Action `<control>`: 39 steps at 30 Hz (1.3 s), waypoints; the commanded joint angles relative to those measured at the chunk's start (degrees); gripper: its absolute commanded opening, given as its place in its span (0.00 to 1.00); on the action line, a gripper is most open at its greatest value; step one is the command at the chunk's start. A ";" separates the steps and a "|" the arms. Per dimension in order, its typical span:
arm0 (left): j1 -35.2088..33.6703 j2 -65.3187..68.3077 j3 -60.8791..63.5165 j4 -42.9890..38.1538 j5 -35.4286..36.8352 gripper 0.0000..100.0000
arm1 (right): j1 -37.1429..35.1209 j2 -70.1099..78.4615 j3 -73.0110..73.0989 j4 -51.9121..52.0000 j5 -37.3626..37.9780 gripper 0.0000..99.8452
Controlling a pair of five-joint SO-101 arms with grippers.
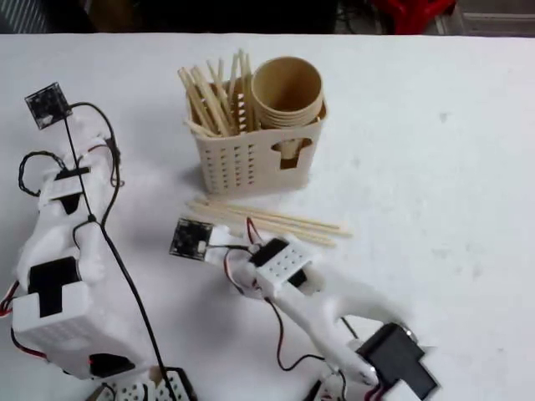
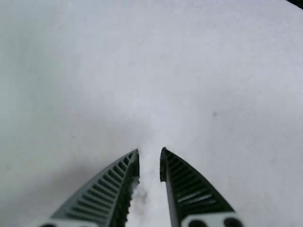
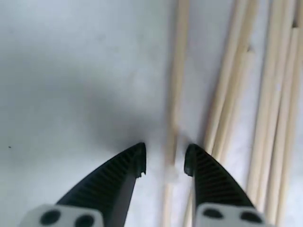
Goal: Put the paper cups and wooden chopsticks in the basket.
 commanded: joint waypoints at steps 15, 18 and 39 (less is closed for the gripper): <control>0.57 -0.92 -1.85 0.26 -0.44 0.09 | -0.04 -0.57 -4.40 6.37 -0.53 0.02; 0.57 -0.84 -2.02 0.26 -0.44 0.09 | 1.36 -6.02 -4.40 9.63 -3.34 0.02; 0.75 -0.57 -2.29 0.18 -0.44 0.09 | 8.92 -52.88 -10.02 2.07 -24.70 0.02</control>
